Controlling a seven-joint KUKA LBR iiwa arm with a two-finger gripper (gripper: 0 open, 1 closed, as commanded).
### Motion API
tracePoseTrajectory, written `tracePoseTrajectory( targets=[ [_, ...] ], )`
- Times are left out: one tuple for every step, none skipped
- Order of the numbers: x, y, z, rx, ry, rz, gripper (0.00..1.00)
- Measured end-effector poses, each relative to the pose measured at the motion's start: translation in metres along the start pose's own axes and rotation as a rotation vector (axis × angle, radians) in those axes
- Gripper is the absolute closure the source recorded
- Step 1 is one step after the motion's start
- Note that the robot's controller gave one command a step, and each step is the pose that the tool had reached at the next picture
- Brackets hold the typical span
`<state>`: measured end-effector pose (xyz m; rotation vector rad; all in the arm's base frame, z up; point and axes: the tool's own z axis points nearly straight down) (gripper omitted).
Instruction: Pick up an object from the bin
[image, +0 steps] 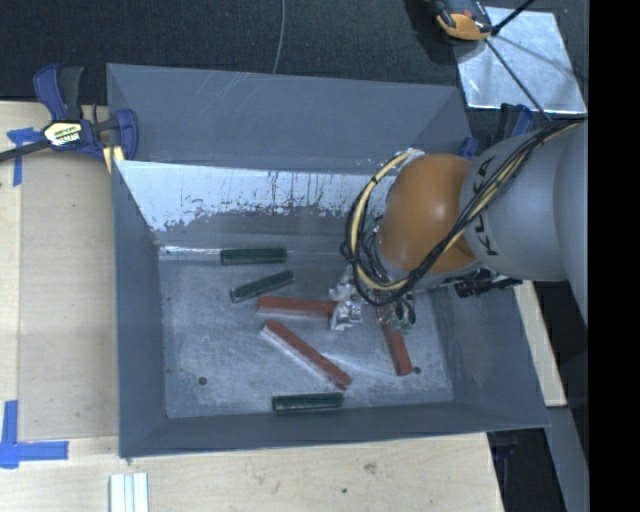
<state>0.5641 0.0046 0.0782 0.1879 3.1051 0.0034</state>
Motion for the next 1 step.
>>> tracePoseTrajectory(
  targets=[
    [0.0028, 0.0028, -0.1551, 0.004, 0.023, 0.06, 1.0]
  ],
)
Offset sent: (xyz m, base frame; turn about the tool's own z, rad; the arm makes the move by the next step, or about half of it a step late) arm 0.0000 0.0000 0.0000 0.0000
